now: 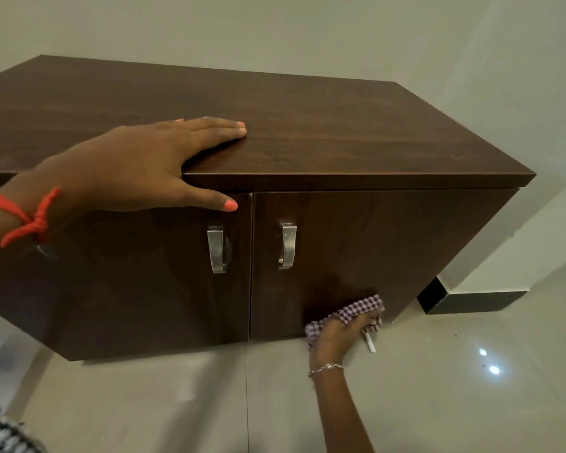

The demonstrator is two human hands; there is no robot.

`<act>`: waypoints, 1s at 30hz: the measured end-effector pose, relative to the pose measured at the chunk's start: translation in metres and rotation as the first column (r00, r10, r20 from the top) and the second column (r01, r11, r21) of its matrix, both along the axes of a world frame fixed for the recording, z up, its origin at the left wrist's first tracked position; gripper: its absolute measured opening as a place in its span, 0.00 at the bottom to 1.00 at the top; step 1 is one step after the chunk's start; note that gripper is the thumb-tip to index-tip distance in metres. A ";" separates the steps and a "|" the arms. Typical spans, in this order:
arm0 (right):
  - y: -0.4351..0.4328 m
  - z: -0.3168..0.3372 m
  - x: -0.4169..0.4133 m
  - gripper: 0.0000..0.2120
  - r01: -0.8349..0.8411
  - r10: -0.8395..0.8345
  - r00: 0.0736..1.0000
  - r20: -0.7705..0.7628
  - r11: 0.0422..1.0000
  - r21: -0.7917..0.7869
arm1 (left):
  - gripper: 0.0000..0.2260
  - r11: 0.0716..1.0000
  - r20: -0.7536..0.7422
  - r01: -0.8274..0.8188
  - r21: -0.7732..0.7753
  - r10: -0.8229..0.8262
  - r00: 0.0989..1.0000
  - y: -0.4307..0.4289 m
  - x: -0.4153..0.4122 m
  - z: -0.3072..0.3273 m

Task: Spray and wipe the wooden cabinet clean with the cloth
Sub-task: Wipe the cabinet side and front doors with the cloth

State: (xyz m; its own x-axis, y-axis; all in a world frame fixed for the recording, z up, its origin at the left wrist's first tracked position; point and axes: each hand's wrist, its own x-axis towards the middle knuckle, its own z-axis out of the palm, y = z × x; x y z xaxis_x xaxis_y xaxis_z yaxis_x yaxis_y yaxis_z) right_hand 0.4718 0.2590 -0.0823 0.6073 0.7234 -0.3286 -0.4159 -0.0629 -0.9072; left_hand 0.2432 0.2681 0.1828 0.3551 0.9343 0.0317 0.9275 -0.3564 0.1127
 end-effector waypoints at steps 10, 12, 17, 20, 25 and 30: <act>-0.016 0.001 -0.068 0.43 -0.196 0.148 0.915 -0.375 0.976 -0.093 | 0.43 1.000 -0.006 -0.001 0.018 0.001 1.000 0.000 0.001 0.001; -0.016 0.001 -0.072 0.40 -0.230 0.140 0.857 -0.497 0.965 -0.126 | 0.42 1.000 -0.007 -0.001 0.014 0.001 1.000 0.000 0.001 0.002; -0.015 -0.002 -0.055 0.14 -0.347 0.182 0.784 -0.593 0.922 -0.175 | 0.41 1.000 0.002 -0.012 -0.012 0.012 1.000 -0.003 0.001 0.003; -0.006 -0.010 -0.030 0.12 -0.337 0.193 0.770 -0.608 0.932 -0.131 | 0.42 1.000 0.002 -0.018 -0.018 0.018 1.000 -0.005 0.003 0.004; 0.012 -0.011 0.017 0.07 -0.271 0.181 0.814 -0.552 0.959 -0.086 | 0.43 1.000 0.006 -0.011 -0.025 0.011 1.000 -0.004 0.003 0.004; 0.037 -0.021 0.090 0.12 -0.279 0.202 0.893 -0.402 0.949 -0.144 | 0.43 1.000 -0.006 -0.005 -0.017 0.005 1.000 -0.003 0.003 0.004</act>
